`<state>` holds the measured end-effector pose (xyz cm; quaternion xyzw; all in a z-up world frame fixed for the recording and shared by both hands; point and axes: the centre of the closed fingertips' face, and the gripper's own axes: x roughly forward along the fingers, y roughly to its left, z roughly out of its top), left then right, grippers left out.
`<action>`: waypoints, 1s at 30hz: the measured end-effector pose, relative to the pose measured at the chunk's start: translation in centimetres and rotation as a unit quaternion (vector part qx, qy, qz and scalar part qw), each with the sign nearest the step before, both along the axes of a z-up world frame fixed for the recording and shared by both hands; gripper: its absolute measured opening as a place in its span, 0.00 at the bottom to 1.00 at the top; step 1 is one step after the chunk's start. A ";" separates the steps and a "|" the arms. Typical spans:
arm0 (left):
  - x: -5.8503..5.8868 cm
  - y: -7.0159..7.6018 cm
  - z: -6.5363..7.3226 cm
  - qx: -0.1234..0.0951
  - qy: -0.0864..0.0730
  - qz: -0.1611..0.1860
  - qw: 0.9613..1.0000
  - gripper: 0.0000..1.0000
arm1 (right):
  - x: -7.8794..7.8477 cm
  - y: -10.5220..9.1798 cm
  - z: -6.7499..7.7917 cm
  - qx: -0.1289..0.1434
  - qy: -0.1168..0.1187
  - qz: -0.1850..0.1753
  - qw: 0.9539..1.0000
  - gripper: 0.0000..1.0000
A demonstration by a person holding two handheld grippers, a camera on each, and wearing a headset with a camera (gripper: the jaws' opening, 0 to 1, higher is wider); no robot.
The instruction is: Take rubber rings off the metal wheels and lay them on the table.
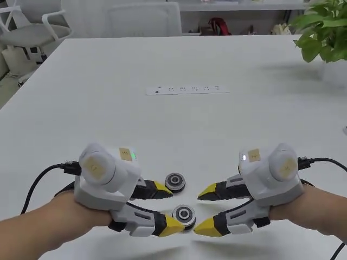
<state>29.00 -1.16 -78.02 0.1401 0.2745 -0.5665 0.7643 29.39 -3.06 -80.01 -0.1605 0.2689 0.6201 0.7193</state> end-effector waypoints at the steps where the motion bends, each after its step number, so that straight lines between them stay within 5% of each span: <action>1: 0.0 0.0 -0.1 0.000 0.002 0.000 1.000 0.39 | 0.0 0.0 0.0 0.000 0.000 0.000 1.000 0.39; 24: 0.0 -1.1 -1.3 0.013 0.002 -0.007 1.000 0.20 | -0.2 0.1 -0.3 0.003 0.007 -0.001 1.000 0.39; 30: 0.3 -1.0 -1.3 0.016 -0.011 -0.001 1.000 0.15 | -0.3 0.4 -0.2 0.007 0.009 -0.001 1.000 0.38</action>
